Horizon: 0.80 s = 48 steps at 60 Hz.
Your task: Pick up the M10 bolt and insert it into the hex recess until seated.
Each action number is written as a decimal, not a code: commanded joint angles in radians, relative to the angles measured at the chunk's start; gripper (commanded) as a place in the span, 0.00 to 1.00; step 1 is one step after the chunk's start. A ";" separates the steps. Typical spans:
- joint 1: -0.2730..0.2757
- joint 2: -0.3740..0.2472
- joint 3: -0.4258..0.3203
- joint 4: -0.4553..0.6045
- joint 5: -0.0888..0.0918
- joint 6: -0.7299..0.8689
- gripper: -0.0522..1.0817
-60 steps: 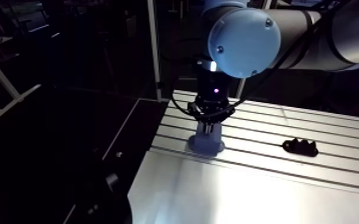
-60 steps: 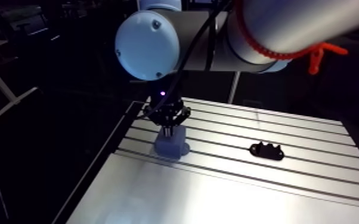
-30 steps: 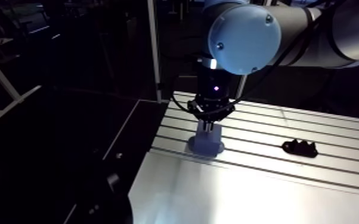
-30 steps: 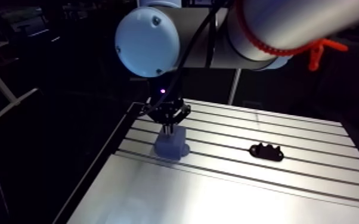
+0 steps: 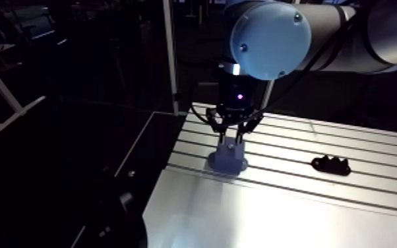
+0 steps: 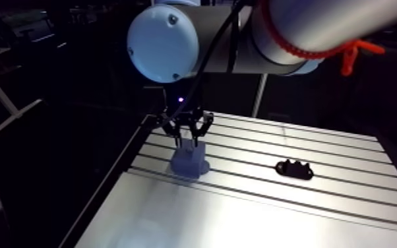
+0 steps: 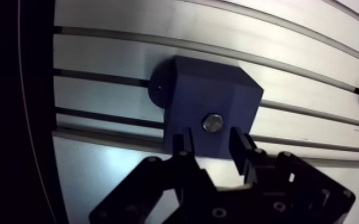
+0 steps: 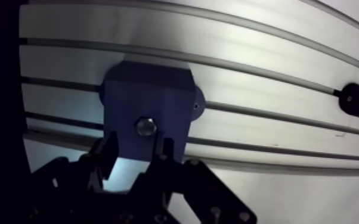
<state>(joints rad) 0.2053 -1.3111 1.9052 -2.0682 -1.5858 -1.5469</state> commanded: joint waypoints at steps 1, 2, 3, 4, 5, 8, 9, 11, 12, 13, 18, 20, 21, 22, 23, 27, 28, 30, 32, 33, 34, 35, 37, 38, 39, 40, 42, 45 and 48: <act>-0.003 -0.012 -0.020 0.029 -0.001 -0.009 0.06; -0.003 -0.012 -0.020 0.029 -0.001 -0.009 0.06; -0.007 -0.014 -0.027 0.039 0.000 -0.009 0.06; -0.007 -0.014 -0.027 0.039 0.000 -0.009 0.06; -0.009 -0.020 -0.032 0.050 -0.001 -0.009 0.06; -0.010 -0.026 -0.038 0.062 -0.001 -0.007 0.06; -0.012 -0.031 -0.047 0.077 0.000 -0.005 0.06; -0.016 -0.036 -0.052 0.096 0.002 -0.005 0.06; -0.016 -0.036 -0.052 0.096 0.002 -0.005 0.06; -0.020 -0.040 -0.059 0.120 0.002 -0.005 0.06; -0.026 -0.051 -0.091 0.192 0.001 0.000 0.06; -0.031 -0.056 -0.102 0.214 0.002 0.001 0.06; -0.031 -0.056 -0.102 0.214 0.002 0.001 0.06; -0.037 -0.059 -0.111 0.232 0.005 0.001 0.06; -0.037 -0.059 -0.111 0.232 0.005 0.001 0.06; -0.051 -0.066 -0.132 0.267 0.009 0.001 0.06; -0.057 -0.070 -0.146 0.287 0.012 0.003 0.06; -0.063 -0.070 -0.159 0.310 0.018 0.003 0.06; -0.071 -0.070 -0.175 0.334 0.024 0.003 0.06; -0.071 -0.070 -0.175 0.334 0.024 0.003 0.06; -0.078 -0.070 -0.189 0.356 0.030 0.002 0.06; -0.078 -0.070 -0.189 0.356 0.030 0.002 0.06; -0.087 -0.071 -0.200 0.376 0.035 0.000 0.06; -0.099 -0.074 -0.205 0.393 0.042 0.000 0.06; -0.111 -0.081 -0.211 0.408 0.047 0.000 0.06; -0.111 -0.081 -0.211 0.408 0.047 0.000 0.06; -0.119 -0.087 -0.218 0.421 0.049 -0.001 0.06; -0.127 -0.100 -0.227 0.438 0.047 -0.003 0.06; -0.127 -0.103 -0.235 0.450 0.047 -0.003 0.06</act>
<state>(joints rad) 0.1128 -1.3897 1.7160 -1.7025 -1.5513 -1.5471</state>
